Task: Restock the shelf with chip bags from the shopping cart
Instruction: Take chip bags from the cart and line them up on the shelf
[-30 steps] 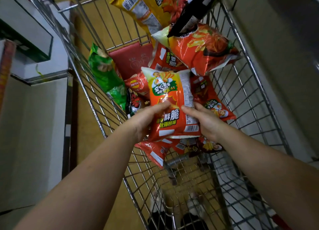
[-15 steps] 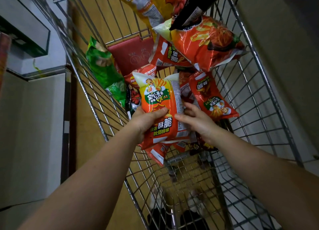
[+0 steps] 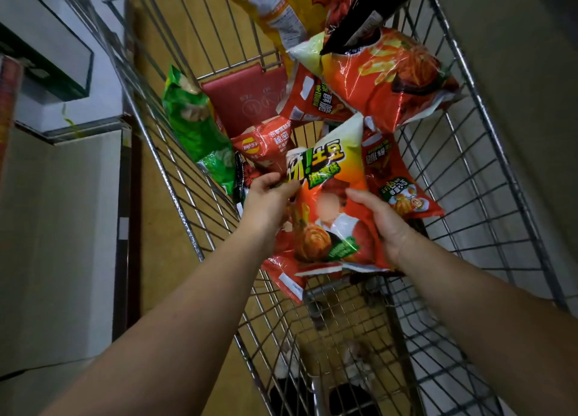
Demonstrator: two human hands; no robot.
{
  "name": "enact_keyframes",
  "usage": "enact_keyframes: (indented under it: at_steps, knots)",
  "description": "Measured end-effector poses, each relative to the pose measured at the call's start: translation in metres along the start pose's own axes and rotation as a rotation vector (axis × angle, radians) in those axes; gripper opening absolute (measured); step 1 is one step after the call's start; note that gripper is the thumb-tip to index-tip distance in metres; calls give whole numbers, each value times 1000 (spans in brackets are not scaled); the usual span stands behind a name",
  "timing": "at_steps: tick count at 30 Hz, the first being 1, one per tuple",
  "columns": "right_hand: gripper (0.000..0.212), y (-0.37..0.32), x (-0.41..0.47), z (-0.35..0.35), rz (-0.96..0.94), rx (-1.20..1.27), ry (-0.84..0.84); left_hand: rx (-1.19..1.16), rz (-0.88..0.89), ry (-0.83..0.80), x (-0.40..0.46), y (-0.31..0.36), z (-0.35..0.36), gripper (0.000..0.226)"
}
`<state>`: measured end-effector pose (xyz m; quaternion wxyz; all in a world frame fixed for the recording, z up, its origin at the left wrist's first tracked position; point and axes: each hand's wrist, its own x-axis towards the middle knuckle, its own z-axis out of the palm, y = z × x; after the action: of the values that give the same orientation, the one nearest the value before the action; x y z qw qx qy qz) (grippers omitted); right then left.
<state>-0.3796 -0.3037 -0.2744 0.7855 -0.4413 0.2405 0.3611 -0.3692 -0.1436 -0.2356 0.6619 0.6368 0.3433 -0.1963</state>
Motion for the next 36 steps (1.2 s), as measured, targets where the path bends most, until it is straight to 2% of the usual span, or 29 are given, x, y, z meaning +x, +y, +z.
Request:
enact_keyframes:
  at_steps: [3,4,7,9,10,12,15,18,22,25,28,30,32,35,36]
  knots:
    - [28,-2,-4,3,-63,88,-43,57,-145,-121,1,-1,-5,91]
    - [25,-4,-6,7,-80,89,-40,76,-194,-180,-1,0,-5,99]
    - [24,-7,-9,10,-65,-81,104,40,-237,-304,-4,3,-6,86]
    - [29,-8,-4,13,-35,-45,103,51,-202,-293,-4,8,-11,81]
    - [30,-8,-3,15,-4,-16,64,77,-170,-240,-1,10,-14,84]
    - [41,-4,9,10,37,-94,130,137,-93,-74,4,15,-20,82]
    - [43,7,29,-6,-9,-392,410,333,73,187,14,17,-28,92]
    - [45,20,47,-13,-56,-627,545,464,94,253,20,12,-29,107]
    - [65,32,66,-5,-94,-871,565,511,52,268,24,0,-25,106]
    - [68,40,83,-4,-68,-834,617,518,39,267,28,-7,-25,107]
    - [44,39,93,-7,-88,-637,779,525,38,253,31,-11,-24,108]
    - [40,41,94,-12,-73,-581,861,539,34,243,33,-12,-23,109]
    - [56,44,93,-10,-26,-562,851,567,37,234,35,-13,-22,109]
    - [101,46,92,5,36,-594,773,597,40,237,37,-13,-21,109]
    - [108,46,94,8,54,-625,768,600,40,239,37,-14,-22,109]
